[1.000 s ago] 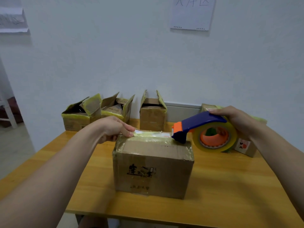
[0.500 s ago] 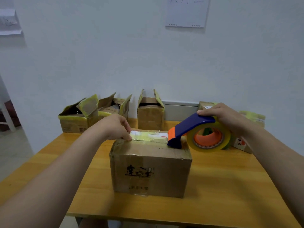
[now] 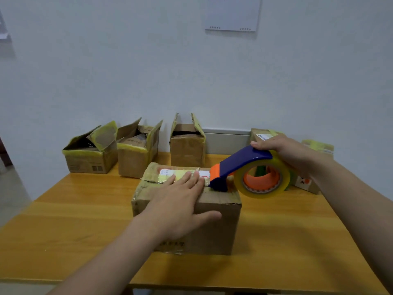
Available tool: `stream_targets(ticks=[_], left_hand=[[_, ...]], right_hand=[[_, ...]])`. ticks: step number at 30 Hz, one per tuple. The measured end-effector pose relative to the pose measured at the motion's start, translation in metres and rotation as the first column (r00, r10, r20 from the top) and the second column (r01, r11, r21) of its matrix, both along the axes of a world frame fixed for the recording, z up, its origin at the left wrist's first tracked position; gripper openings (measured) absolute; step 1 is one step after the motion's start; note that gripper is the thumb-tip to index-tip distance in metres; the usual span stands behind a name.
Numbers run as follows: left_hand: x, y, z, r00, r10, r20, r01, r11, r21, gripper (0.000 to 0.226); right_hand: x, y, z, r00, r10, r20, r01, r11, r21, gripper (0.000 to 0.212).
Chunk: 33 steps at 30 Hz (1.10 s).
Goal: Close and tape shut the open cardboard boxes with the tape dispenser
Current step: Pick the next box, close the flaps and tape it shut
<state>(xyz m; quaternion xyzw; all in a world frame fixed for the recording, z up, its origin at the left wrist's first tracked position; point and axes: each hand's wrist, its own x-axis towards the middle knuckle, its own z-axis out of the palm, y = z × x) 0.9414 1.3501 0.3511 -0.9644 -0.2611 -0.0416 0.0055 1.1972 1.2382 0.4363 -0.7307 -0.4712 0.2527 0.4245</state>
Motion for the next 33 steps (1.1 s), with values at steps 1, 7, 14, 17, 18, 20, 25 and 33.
stream_targets(ticks=[1, 7, 14, 17, 18, 20, 25, 33], left_hand=[[0.001, 0.0, -0.001, 1.0, -0.005, 0.01, 0.004, 1.0, 0.012, 0.097], [-0.001, 0.004, -0.006, 0.999, -0.018, 0.03, 0.017, 0.999, 0.031, 0.092], [-0.003, 0.005, -0.007, 0.999, -0.024, 0.04, 0.024, 1.0, 0.018, 0.097], [-0.002, 0.005, -0.006, 0.999, -0.02, 0.033, 0.02, 1.0, 0.014, 0.096], [-0.002, 0.004, -0.006, 0.999, -0.017, 0.03, 0.017, 1.0, 0.015, 0.096], [-0.001, 0.003, -0.004, 1.0, -0.007, 0.015, 0.007, 1.0, 0.013, 0.093], [0.014, -0.012, 0.008, 0.999, 0.036, 0.019, -0.037, 0.997, 0.061, 0.105], [0.054, -0.019, -0.009, 0.997, 0.04, 0.064, -0.04, 0.999, 0.01, 0.123]], right_hand=[[0.0, 0.0, -0.003, 1.0, -0.015, 0.004, 0.015, 1.0, 0.022, 0.045], [0.006, -0.002, -0.011, 0.999, -0.051, -0.006, 0.051, 0.998, 0.043, 0.044], [0.019, -0.018, -0.009, 0.994, -0.089, -0.07, 0.093, 0.995, 0.042, 0.047], [0.024, -0.027, -0.007, 0.992, -0.069, -0.108, 0.071, 0.997, 0.021, 0.048], [0.025, -0.028, -0.009, 0.992, -0.07, -0.104, 0.073, 0.997, 0.027, 0.047], [0.024, -0.026, -0.013, 0.991, -0.113, -0.073, 0.117, 0.992, 0.054, 0.044], [0.024, -0.022, -0.016, 0.992, -0.13, 0.003, 0.129, 0.986, 0.103, 0.053], [0.025, -0.022, -0.017, 0.991, -0.13, 0.026, 0.125, 0.983, 0.138, 0.044]])
